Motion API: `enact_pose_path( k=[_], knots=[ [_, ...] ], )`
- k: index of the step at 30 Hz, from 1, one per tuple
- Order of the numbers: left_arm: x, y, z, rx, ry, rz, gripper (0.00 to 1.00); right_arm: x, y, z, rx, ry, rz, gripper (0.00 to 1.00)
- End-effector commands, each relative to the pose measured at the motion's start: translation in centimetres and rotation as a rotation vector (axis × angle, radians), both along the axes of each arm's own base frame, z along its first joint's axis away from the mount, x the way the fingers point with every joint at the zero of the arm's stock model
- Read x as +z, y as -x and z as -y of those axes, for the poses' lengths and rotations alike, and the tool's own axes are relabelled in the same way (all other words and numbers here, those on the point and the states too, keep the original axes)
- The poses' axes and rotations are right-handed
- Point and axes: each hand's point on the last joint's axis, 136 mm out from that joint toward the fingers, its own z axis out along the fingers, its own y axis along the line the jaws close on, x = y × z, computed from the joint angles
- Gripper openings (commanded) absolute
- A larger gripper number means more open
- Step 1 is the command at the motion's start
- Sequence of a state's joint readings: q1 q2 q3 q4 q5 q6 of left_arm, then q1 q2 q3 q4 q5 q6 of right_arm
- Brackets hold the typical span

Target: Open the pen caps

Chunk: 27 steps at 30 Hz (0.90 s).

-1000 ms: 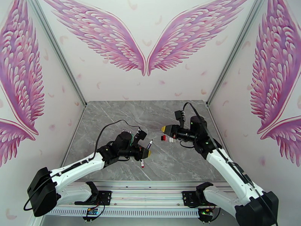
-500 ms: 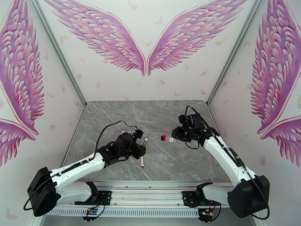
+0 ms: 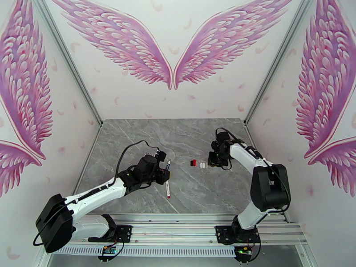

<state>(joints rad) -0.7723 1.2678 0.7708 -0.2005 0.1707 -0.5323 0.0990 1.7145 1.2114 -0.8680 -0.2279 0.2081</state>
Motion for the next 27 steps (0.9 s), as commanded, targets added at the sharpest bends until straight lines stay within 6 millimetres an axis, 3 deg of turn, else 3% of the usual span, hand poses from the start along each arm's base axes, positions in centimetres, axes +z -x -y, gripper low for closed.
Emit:
enact_pose_path(
  k=[1,16,27],
  knots=[
    [-0.6,0.0,-0.3,0.01,0.0,-0.013,0.0,-0.2,-1.4,0.7,0.02,0.005,0.011,0.11],
    [-1.1,-0.1,-0.3,0.019,-0.006,-0.028,0.0,-3.6,-2.8,0.3,0.017,-0.035,-0.043,0.16],
    [-1.0,0.0,-0.3,0.02,0.003,-0.028,0.0,-4.3,-3.0,0.4,0.009,-0.032,-0.053,0.22]
  ],
)
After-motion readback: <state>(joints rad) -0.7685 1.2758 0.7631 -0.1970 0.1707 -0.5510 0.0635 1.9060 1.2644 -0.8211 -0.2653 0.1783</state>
